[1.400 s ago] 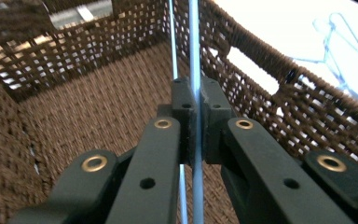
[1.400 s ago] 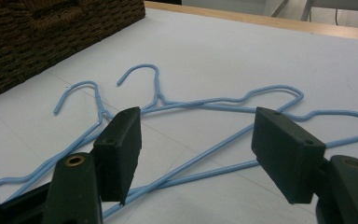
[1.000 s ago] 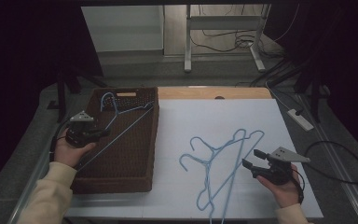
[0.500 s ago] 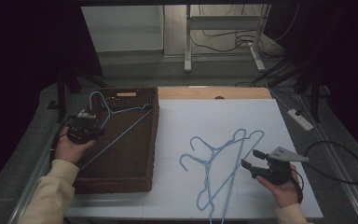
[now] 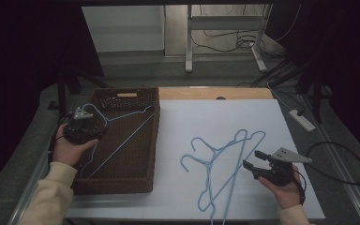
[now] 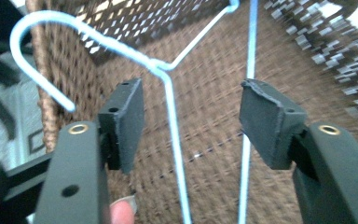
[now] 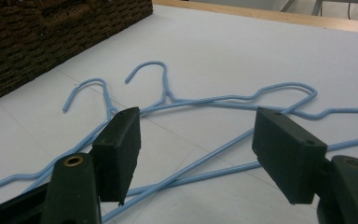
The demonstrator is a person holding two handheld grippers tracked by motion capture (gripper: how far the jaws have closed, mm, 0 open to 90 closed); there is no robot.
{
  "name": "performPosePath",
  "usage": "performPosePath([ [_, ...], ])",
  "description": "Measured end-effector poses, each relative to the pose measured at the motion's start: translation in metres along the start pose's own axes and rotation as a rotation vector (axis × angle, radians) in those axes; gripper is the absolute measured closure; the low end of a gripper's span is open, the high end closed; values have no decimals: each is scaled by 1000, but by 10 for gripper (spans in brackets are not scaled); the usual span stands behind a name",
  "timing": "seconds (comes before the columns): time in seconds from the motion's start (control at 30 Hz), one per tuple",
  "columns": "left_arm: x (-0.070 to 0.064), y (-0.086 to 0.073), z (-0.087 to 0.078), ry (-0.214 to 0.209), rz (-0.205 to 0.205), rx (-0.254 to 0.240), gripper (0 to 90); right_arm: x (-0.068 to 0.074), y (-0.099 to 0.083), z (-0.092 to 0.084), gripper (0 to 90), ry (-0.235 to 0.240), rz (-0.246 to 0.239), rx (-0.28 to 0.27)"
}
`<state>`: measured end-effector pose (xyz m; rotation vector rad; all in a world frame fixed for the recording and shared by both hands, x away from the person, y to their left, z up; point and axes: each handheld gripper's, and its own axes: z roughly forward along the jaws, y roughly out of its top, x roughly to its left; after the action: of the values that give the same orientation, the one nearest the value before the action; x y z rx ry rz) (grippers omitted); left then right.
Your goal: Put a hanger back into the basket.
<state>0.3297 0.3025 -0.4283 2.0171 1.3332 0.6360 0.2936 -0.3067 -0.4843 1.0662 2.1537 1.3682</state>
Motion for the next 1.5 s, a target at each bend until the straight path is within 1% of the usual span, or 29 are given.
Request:
performPosePath([
  [0.07,-2,2,-12,-32,-16,-41,371,0,0,0,335,0,-1,-1],
  [0.13,-5,3,-22,-82,-30,-70,354,0,0,0,334,0,-3,-3],
  [0.2,-9,3,-31,-111,-29,-96,353,1,1,0,334,0,-5,-4],
  [0.27,-14,2,-37,-152,-29,-117,348,1,1,0,334,-1,-6,-3],
  [0.33,-20,1,-42,-176,-23,-133,346,1,1,-1,334,-2,-6,-3],
  [0.37,-24,0,-44,-184,-18,-140,346,1,1,-1,333,-2,-5,-4],
  [0.43,-34,-2,-47,-172,8,-148,350,1,1,-1,332,-3,-4,-3],
  [0.47,-38,-3,-49,-176,17,-156,353,1,1,-1,331,-3,-3,-3],
  [0.53,-47,-5,-51,-211,24,-177,352,0,1,-1,331,-2,-3,-3],
  [0.6,-56,-7,-53,-230,40,-192,350,0,1,-1,331,-3,-2,-5],
  [0.7,-69,-8,-55,-288,43,-217,345,0,1,-1,331,0,-6,-3],
  [0.8,-80,-9,-56,-327,43,-233,341,1,1,-2,330,2,-6,-1],
  [0.9,-88,-12,-56,-343,44,-238,338,1,1,-3,328,4,-8,-6],
  [0.97,-93,-14,-55,-343,52,-238,332,0,1,-3,327,7,-8,-9],
  [1.07,-100,-18,-53,-374,44,-231,327,0,1,-4,323,8,-15,-5],
  [1.13,-105,-21,-53,-363,50,-227,319,1,1,-3,323,6,-24,-2],
  [1.27,-112,-29,-53,-374,35,-231,319,2,2,-5,322,5,-44,2],
  [1.37,-118,-30,-52,-383,50,-218,316,2,2,-5,322,4,-47,1],
  [1.43,-120,-30,-51,-389,49,-219,316,2,2,-5,322,4,-48,3],
  [1.5,-121,-31,-49,-384,51,-219,316,2,2,-5,322,4,-51,4],
])
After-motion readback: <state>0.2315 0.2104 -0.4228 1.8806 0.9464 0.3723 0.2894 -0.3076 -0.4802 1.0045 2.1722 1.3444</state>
